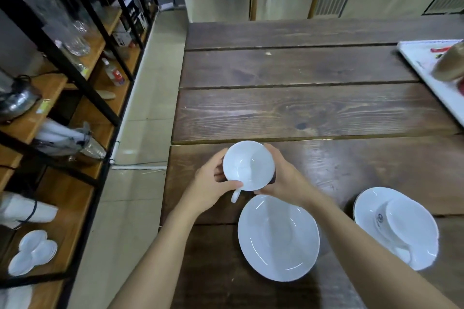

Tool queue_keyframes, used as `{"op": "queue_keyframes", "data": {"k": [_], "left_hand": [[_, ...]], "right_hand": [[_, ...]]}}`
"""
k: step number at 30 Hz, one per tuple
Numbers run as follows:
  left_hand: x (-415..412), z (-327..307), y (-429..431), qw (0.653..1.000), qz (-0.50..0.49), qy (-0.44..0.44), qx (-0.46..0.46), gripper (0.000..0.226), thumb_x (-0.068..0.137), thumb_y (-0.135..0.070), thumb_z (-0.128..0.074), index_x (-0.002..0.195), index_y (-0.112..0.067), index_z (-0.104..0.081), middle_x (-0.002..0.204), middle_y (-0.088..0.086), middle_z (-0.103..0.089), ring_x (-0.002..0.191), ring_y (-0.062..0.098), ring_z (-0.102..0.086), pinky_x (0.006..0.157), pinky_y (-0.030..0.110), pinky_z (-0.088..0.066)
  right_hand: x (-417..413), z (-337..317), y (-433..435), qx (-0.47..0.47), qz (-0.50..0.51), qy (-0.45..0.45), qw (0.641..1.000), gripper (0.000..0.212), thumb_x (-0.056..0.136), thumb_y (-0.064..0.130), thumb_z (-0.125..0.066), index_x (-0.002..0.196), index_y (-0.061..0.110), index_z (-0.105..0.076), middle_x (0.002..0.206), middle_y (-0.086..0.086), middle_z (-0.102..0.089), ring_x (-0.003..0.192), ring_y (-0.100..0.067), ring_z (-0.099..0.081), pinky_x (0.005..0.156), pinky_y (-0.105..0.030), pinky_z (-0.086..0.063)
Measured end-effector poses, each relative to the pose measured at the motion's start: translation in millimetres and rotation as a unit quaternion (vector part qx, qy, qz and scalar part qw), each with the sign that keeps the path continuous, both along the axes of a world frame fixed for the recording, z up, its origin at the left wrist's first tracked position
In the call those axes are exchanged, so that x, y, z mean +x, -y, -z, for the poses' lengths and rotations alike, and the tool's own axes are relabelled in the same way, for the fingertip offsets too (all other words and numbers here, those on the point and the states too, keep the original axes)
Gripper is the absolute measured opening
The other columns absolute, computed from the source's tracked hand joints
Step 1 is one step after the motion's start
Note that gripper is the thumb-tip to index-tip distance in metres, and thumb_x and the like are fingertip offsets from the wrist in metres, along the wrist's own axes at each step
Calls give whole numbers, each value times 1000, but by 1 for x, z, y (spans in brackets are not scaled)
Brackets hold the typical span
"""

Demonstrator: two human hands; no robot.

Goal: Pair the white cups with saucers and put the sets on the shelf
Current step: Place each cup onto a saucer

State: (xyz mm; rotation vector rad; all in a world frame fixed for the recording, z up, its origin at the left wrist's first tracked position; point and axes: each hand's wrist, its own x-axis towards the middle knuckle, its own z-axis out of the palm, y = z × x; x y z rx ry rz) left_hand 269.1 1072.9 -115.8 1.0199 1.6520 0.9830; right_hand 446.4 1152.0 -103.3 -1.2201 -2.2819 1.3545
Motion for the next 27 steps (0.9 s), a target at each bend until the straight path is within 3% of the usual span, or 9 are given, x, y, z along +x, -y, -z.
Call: {"op": "queue_keyframes", "data": {"k": [4, 7, 13, 19, 27], "left_hand": [[18, -16, 9, 1000, 1, -6, 23, 73, 70, -6, -79, 113, -56, -46, 121, -12, -61, 116, 11, -57, 100, 35, -48], [34, -26, 19, 1000, 4, -19, 24, 72, 69, -9, -80, 117, -51, -47, 126, -7, -60, 118, 13, -57, 102, 38, -48], [70, -29, 47, 999, 8, -30, 20, 67, 72, -10, -79, 108, -54, -44, 121, -13, -56, 119, 13, -53, 101, 35, -47], [89, -14, 67, 999, -6, -41, -25, 65, 72, -17, -80, 119, -41, -43, 122, -14, -51, 117, 12, -50, 97, 32, -45], [94, -6, 83, 999, -14, -23, -41, 63, 72, -15, -79, 116, -42, -43, 117, -16, -52, 115, 12, -51, 90, 25, -47]], "right_hand": [[20, -10, 8, 5, 5, -27, 1000, 86, 64, 29, -81, 125, 52, -25, 129, 24, -37, 123, -12, -44, 103, -45, -42], [39, -16, 18, 13, -2, -16, 1000, 88, 64, 29, -80, 121, 58, -20, 128, 27, -36, 122, -11, -43, 106, -49, -38], [70, -17, 43, 5, -24, -8, 1000, 88, 68, 25, -80, 135, 36, -24, 131, 18, -36, 122, -12, -42, 105, -47, -41], [85, -10, 63, -28, -58, 1, 998, 83, 70, 19, -78, 132, 35, -25, 136, 10, -36, 123, -13, -39, 107, -47, -39], [89, 2, 72, -42, -61, 27, 997, 86, 68, 23, -77, 134, 38, -25, 126, 22, -36, 117, -11, -42, 105, -51, -38]]}}
